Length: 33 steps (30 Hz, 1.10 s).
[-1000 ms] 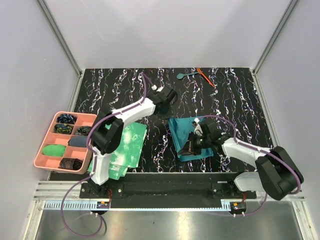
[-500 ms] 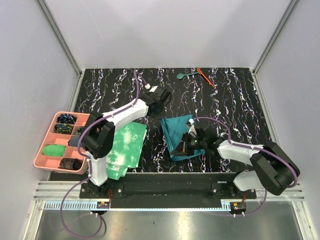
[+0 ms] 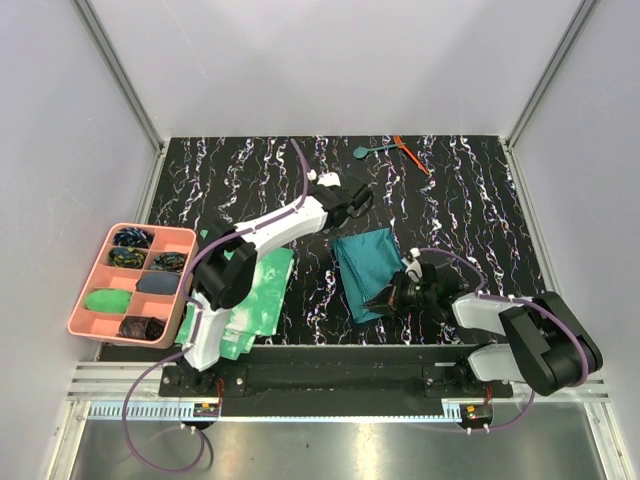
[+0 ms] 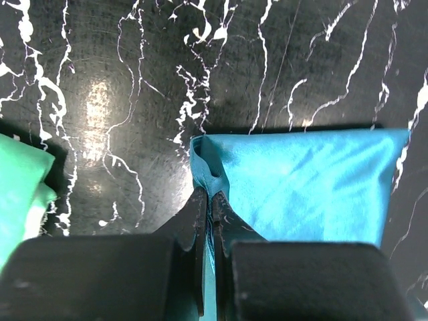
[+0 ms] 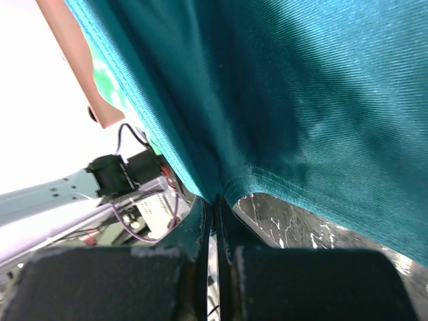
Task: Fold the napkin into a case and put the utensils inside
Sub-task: Fold the lower triangle-folded napkin at the center of the board.
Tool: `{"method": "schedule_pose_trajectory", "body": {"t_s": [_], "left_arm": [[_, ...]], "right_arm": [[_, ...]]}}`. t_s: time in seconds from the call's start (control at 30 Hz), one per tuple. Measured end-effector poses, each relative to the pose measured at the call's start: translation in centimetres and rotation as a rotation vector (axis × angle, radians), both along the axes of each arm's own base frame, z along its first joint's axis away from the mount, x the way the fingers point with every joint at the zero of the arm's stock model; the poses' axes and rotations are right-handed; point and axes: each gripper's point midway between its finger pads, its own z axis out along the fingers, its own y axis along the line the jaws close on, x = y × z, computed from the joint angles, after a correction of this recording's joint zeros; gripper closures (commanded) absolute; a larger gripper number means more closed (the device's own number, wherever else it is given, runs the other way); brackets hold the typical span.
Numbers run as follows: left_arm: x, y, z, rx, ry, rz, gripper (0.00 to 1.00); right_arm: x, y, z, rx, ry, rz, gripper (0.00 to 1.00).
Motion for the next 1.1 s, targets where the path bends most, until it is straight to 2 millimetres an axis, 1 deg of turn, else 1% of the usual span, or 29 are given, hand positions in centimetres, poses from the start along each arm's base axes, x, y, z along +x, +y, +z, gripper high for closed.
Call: {"method": "schedule_pose_trajectory", "body": {"t_s": [0.07, 0.13, 0.27, 0.33, 0.37, 0.43, 0.57, 0.6, 0.7, 0.73, 0.77, 0.87, 0.97, 1.0, 1.1], "left_arm": [[0.4, -0.5, -0.2, 0.008, -0.003, 0.024, 1.00], [0.6, -1.0, -0.5, 0.016, -0.003, 0.038, 1.00], [0.2, -1.5, -1.3, 0.048, 0.009, 0.044, 1.00], [0.0, -1.8, -1.6, 0.059, 0.011, 0.040, 1.00], [0.0, -1.9, -1.6, 0.064, 0.010, 0.038, 1.00], [0.2, -2.2, -1.6, 0.066, 0.004, 0.036, 1.00], [1.1, -2.3, -0.9, 0.068, -0.035, 0.048, 1.00], [1.3, -2.3, -0.7, 0.069, -0.045, 0.052, 1.00], [2.0, -2.3, -0.2, 0.073, -0.078, 0.062, 1.00], [2.2, -2.2, -0.1, 0.075, -0.085, 0.064, 1.00], [2.3, -2.2, 0.0, 0.075, -0.090, 0.065, 1.00], [2.4, -2.1, 0.0, 0.080, -0.096, 0.065, 1.00], [2.6, -1.9, 0.1, 0.088, -0.102, 0.061, 1.00], [2.6, -1.9, 0.1, 0.089, -0.102, 0.059, 1.00], [2.7, -2.0, 0.1, 0.088, -0.105, 0.054, 1.00]], "right_arm": [[0.4, -0.5, 0.0, 0.010, 0.010, -0.015, 1.00], [0.3, -0.6, -0.2, 0.015, 0.022, -0.006, 1.00], [-0.2, -0.8, -1.5, -0.003, 0.064, 0.012, 1.00], [-0.4, -0.9, -1.9, -0.021, 0.070, 0.023, 0.93], [-0.4, -1.0, -2.0, -0.033, 0.068, 0.028, 0.87], [-0.2, -1.2, -1.9, -0.060, 0.060, 0.037, 0.81], [-0.1, -1.5, -1.3, -0.102, 0.039, 0.057, 0.74], [-0.2, -1.6, -1.2, -0.110, 0.040, 0.064, 0.66], [-0.6, -1.9, -1.2, -0.141, 0.064, 0.084, 0.57], [-0.7, -2.0, -1.2, -0.158, 0.071, 0.089, 0.50], [-0.6, -2.2, -1.0, -0.173, 0.071, 0.092, 0.50], [0.5, -2.4, 0.3, -0.215, 0.042, 0.098, 0.45], [2.8, -2.6, 2.1, -0.238, -0.021, 0.083, 0.44], [3.9, -2.8, 2.9, -0.245, -0.045, 0.074, 0.44], [6.7, -3.1, 4.0, -0.271, -0.092, 0.057, 0.47]]}}
